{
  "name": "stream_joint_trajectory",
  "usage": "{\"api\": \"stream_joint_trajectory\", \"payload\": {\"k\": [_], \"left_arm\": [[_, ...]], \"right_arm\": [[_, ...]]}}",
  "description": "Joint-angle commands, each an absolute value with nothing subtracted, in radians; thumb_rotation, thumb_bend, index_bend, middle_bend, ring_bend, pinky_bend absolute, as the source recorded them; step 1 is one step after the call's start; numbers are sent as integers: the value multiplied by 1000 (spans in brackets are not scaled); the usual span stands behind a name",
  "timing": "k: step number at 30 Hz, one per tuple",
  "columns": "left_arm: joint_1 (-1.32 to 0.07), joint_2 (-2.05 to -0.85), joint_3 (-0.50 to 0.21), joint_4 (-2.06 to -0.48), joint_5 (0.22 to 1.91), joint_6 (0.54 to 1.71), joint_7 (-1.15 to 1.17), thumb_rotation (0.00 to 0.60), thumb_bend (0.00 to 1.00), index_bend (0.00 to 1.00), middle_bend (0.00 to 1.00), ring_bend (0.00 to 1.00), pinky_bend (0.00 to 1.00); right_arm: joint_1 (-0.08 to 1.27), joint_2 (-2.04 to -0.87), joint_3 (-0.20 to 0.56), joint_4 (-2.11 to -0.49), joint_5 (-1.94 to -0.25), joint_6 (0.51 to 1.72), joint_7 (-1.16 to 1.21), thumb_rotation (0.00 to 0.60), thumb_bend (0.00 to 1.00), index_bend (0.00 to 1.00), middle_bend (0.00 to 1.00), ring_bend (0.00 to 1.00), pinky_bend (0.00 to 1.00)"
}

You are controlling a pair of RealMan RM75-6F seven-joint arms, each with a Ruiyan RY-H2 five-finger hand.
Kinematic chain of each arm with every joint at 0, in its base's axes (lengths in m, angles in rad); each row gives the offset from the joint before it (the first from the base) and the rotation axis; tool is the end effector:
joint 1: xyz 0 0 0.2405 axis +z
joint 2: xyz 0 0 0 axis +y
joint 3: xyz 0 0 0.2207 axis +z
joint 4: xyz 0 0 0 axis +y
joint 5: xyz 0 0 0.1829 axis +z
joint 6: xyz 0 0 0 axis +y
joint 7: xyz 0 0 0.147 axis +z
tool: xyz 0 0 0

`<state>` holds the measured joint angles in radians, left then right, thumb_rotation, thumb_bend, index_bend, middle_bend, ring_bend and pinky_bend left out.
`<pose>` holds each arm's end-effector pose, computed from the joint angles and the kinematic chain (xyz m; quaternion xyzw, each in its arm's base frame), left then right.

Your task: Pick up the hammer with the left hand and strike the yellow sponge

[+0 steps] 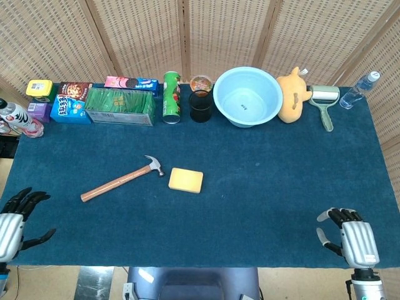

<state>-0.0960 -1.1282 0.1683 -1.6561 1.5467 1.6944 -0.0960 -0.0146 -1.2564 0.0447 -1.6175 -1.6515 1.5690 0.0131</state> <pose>-0.2574 0.1416 0.1619 -0.5793 -0.4222 -0.4355 0.5445 -0.2471 -0.1509 0.1354 0.5706 -0.4060 0.4572 0.5483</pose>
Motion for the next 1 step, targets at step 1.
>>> {"api": "stream_joint_trajectory", "payload": {"k": [1], "left_arm": [[-76,-1129,166,-1642,1548,1693,-113,600,207,254,227,103,147]], "right_arm": [[-11,-1255,42,-1625,-1650,1565,3,600,370,481,481,425,322]]}}
